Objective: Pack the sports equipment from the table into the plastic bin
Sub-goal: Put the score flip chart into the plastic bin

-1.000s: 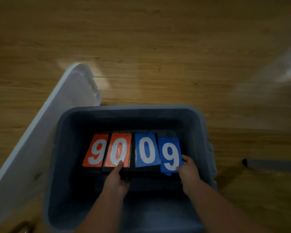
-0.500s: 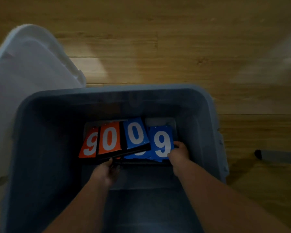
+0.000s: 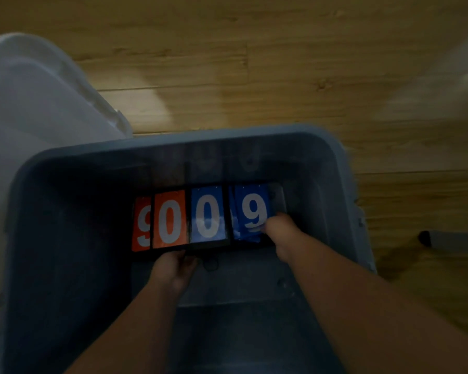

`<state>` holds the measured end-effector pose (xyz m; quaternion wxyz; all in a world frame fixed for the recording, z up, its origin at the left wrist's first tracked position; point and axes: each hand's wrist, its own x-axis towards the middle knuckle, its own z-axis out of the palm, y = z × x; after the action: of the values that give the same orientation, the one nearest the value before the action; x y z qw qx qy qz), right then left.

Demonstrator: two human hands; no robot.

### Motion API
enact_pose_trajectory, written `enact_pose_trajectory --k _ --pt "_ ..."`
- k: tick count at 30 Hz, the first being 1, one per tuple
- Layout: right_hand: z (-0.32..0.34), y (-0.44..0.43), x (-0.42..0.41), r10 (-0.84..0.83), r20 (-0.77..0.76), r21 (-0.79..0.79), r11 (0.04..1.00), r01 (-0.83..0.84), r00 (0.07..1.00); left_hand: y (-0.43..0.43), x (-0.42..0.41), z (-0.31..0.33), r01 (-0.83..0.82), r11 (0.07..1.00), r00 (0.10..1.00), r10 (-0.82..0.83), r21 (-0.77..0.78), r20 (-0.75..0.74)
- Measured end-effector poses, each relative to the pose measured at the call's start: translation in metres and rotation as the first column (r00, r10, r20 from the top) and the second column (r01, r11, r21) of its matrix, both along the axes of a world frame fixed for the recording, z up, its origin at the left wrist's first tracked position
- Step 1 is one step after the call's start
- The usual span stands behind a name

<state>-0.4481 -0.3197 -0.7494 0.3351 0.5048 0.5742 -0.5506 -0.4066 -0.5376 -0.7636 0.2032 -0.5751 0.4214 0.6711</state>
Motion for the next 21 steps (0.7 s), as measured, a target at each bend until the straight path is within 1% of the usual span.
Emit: enact_pose_trajectory --k 2,5,6,9,10,11,12,14,15,16,18,21 --pt "0.009 -0.003 -0.006 0.024 -0.003 -0.006 1.0 -0.024 1.0 0.0 0.002 0.002 -0.003 1.0 1.0 0.003 0.007 0.006" --pt "0.021 -0.009 -0.012 0.124 -0.036 -0.036 0.991 -0.125 0.992 0.0 0.002 0.008 0.002 1.0 1.0 -0.002 0.0 -0.007" --pt "0.025 -0.01 -0.012 0.117 -0.049 -0.051 0.992 -0.119 0.992 0.001 -0.001 0.013 0.012 1.0 1.0 -0.012 -0.015 -0.006" --pt "0.052 -0.01 -0.011 0.019 -0.103 -0.111 0.993 -0.03 0.995 0.009 -0.013 0.034 -0.005 1.0 0.999 0.005 -0.019 -0.037" --pt "0.066 -0.01 -0.009 -0.054 -0.153 -0.123 0.992 0.036 0.987 0.012 -0.017 0.049 -0.02 1.0 0.999 0.019 -0.02 -0.049" --pt "0.079 -0.01 -0.007 -0.161 -0.194 -0.141 0.981 0.135 0.968 0.017 -0.023 0.067 -0.025 0.999 0.997 0.023 -0.023 -0.073" --pt "0.092 -0.011 -0.007 -0.302 -0.221 -0.178 0.947 0.266 0.927 0.024 -0.029 0.081 -0.017 1.0 0.993 0.014 -0.019 -0.118" --pt "0.141 -0.019 -0.007 -0.566 -0.234 -0.29 0.817 0.499 0.791 0.04 -0.042 0.135 0.043 0.999 0.97 -0.042 -0.001 -0.24" --pt "0.167 -0.023 -0.009 -0.653 -0.23 -0.342 0.749 0.568 0.722 0.049 -0.049 0.164 0.074 0.997 0.954 -0.066 0.015 -0.292" --pt "0.202 -0.027 -0.012 -0.703 -0.235 -0.377 0.702 0.603 0.671 0.056 -0.056 0.201 0.101 0.995 0.933 -0.087 0.022 -0.348" --pt "0.261 -0.035 -0.015 -0.709 -0.288 -0.397 0.7 0.594 0.643 0.07 -0.068 0.269 0.167 0.986 0.89 -0.144 0.016 -0.433" --pt "0.364 -0.039 -0.016 -0.659 -0.415 -0.42 0.751 0.51 0.627 0.082 -0.078 0.371 0.265 0.964 0.812 -0.23 -0.012 -0.536"
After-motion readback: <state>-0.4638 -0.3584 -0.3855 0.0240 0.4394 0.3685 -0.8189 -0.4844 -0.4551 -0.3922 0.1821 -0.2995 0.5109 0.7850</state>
